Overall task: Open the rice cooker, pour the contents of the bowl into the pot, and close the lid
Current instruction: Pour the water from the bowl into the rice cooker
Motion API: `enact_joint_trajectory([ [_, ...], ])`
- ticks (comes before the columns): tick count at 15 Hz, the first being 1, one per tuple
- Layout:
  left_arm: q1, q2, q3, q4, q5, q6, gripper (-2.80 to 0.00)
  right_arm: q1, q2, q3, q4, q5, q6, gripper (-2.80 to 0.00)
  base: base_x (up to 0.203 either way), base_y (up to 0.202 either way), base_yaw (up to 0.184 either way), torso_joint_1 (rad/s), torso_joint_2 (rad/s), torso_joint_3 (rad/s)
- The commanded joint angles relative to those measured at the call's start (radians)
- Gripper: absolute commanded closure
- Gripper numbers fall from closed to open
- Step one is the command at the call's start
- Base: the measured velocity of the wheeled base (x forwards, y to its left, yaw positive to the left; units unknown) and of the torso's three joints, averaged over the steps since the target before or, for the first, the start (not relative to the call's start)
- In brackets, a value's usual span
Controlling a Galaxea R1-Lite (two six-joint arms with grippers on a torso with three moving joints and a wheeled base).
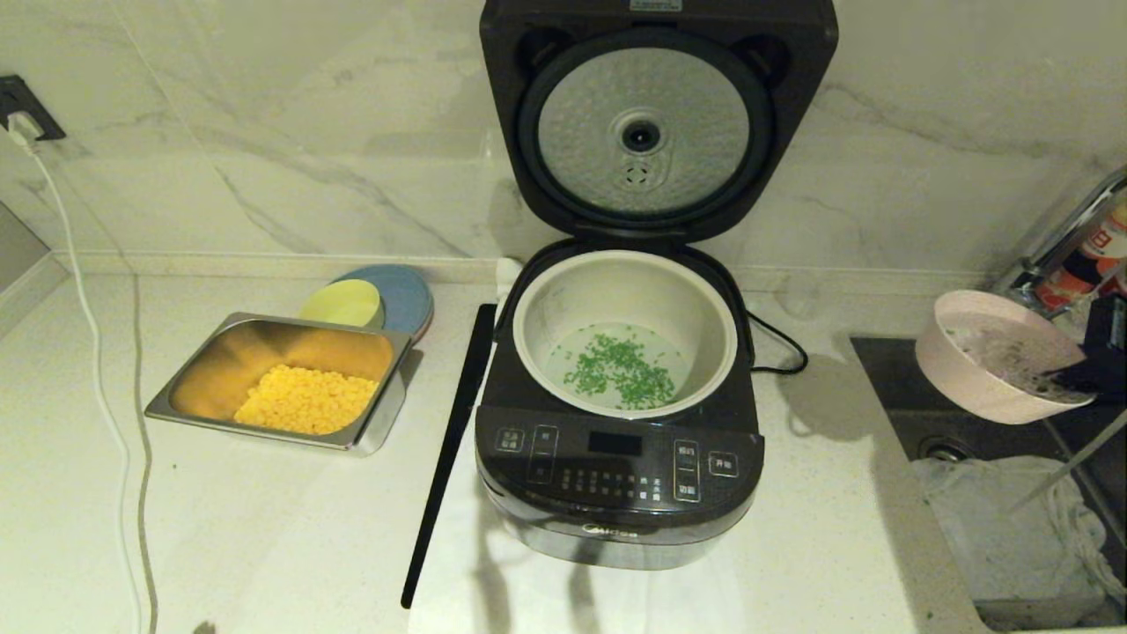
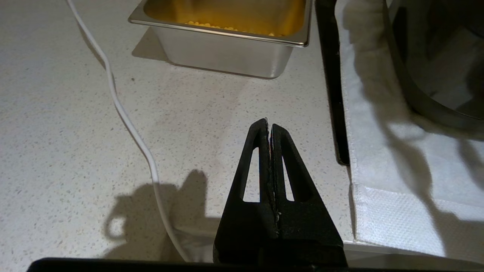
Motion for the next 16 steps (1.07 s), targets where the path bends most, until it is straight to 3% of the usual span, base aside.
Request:
enact_joint_trajectory([
  [1, 0.000, 0.000, 0.009, 0.000, 0.000, 0.000, 0.00, 0.144, -0.042, -0.071, 0.071, -0.012, 0.007, 0.00, 0.000, 0.000, 0.000, 0.000, 0.00, 0.000],
  [6, 0.000, 0.000, 0.009, 0.000, 0.000, 0.000, 0.00, 0.421, 0.032, -0.220, 0.117, -0.133, 0.010, 0.00, 0.000, 0.000, 0.000, 0.000, 0.00, 0.000],
  [9, 0.000, 0.000, 0.009, 0.000, 0.000, 0.000, 0.00, 0.546, 0.125, -0.330, 0.119, -0.214, 0.023, 0.00, 0.000, 0.000, 0.000, 0.000, 0.00, 0.000],
  [16, 0.000, 0.000, 0.009, 0.000, 0.000, 0.000, 0.00, 0.709, 0.317, -0.491, 0.108, -0.315, 0.077, 0.00, 0.000, 0.000, 0.000, 0.000, 0.00, 0.000],
])
